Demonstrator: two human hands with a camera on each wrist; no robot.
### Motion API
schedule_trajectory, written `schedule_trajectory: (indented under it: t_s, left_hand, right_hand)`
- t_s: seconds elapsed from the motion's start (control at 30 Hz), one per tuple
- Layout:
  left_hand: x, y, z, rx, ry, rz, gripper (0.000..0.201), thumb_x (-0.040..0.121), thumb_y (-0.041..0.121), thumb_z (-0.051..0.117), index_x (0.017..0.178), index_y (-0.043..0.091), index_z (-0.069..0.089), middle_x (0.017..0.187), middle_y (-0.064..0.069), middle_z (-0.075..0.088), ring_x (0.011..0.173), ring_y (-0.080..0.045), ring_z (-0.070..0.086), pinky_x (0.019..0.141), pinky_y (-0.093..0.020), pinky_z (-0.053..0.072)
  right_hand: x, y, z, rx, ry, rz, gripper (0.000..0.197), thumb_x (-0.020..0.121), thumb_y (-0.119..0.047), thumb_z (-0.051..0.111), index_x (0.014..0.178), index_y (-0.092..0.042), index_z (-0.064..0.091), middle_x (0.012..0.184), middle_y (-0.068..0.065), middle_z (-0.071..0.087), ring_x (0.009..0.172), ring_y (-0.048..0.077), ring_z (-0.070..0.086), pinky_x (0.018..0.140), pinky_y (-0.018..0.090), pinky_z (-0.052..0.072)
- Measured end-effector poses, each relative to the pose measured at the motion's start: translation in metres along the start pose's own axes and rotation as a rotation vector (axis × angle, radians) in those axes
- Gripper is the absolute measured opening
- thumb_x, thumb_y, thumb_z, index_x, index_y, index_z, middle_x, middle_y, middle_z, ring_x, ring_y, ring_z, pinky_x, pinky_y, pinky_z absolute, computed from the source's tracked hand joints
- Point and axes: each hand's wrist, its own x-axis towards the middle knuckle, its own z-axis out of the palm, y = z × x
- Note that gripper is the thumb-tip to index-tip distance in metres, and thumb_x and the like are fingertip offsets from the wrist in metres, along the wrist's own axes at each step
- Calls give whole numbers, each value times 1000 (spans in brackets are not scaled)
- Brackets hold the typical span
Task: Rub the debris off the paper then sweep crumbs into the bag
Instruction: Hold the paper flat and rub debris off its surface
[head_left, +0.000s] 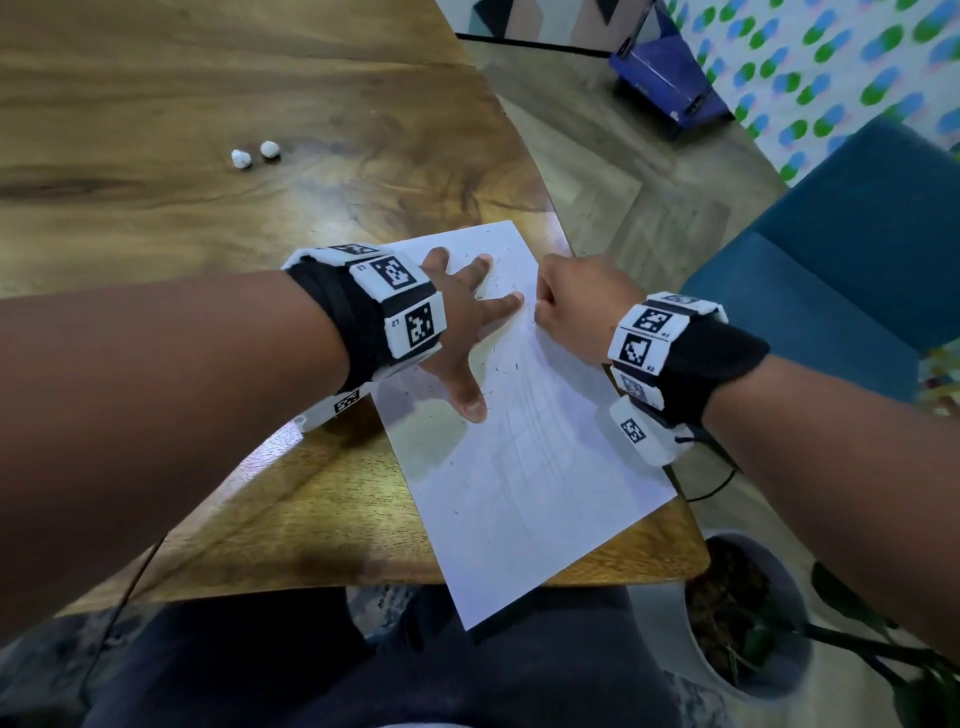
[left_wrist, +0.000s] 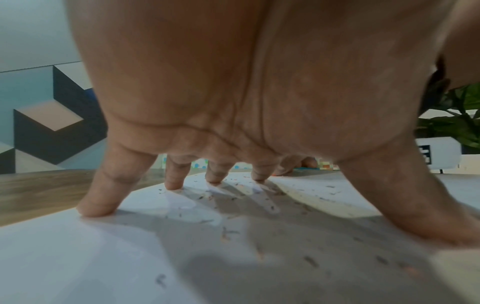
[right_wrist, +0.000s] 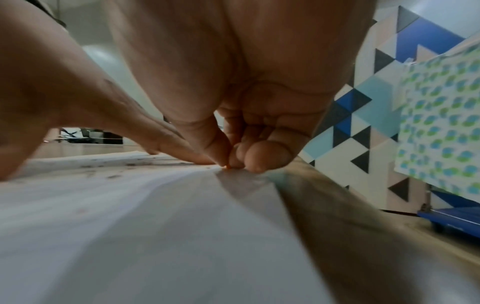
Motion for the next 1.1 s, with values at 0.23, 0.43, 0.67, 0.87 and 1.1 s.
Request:
schedule_trajectory:
  t_s: [0.23, 0.43, 0.67, 0.87, 1.1]
  left_hand:
    - [1, 0, 1, -7, 5, 11, 130, 65, 82, 73, 157, 52, -14, 170, -3, -20, 153, -48, -4, 110, -64, 32]
    - [0, -2, 1, -37, -3, 12, 129, 62, 83, 73, 155, 56, -13, 170, -2, -20, 153, -47, -5, 108, -67, 33]
    - [2, -3, 3, -38, 3, 13, 129, 61, 84, 73, 154, 58, -12, 170, -1, -20, 153, -47, -4, 106, -66, 35]
    - [2, -2, 3, -26, 6, 14, 129, 63, 83, 73, 154, 56, -15, 169, -1, -23, 153, -47, -7, 108, -66, 33]
    - [1, -3, 3, -33, 11, 13, 129, 63, 84, 72, 154, 57, -15, 169, -1, -21, 153, -47, -6, 107, -66, 34]
  right_hand:
    - [-55, -31, 4, 95, -216, -284, 7, 92, -27, 53, 87, -22, 52, 87, 0, 65, 80, 22, 59, 69, 38, 50]
    - [-13, 3, -3, 103, -58, -35, 8, 90, -24, 54, 91, -17, 58, 88, 6, 66, 80, 27, 62, 66, 34, 50]
    - [-33, -10, 4, 33, -64, -147, 6, 92, -22, 49, 90, -17, 51, 86, 5, 64, 79, 27, 60, 64, 35, 47]
    - [-71, -33, 4, 134, -264, -303, 9, 93, -27, 50, 92, -21, 56, 86, -3, 64, 80, 18, 59, 67, 36, 51]
    - [-15, 4, -5, 70, -57, -18, 6, 90, -22, 50, 87, -19, 54, 88, 5, 64, 74, 22, 57, 61, 31, 46]
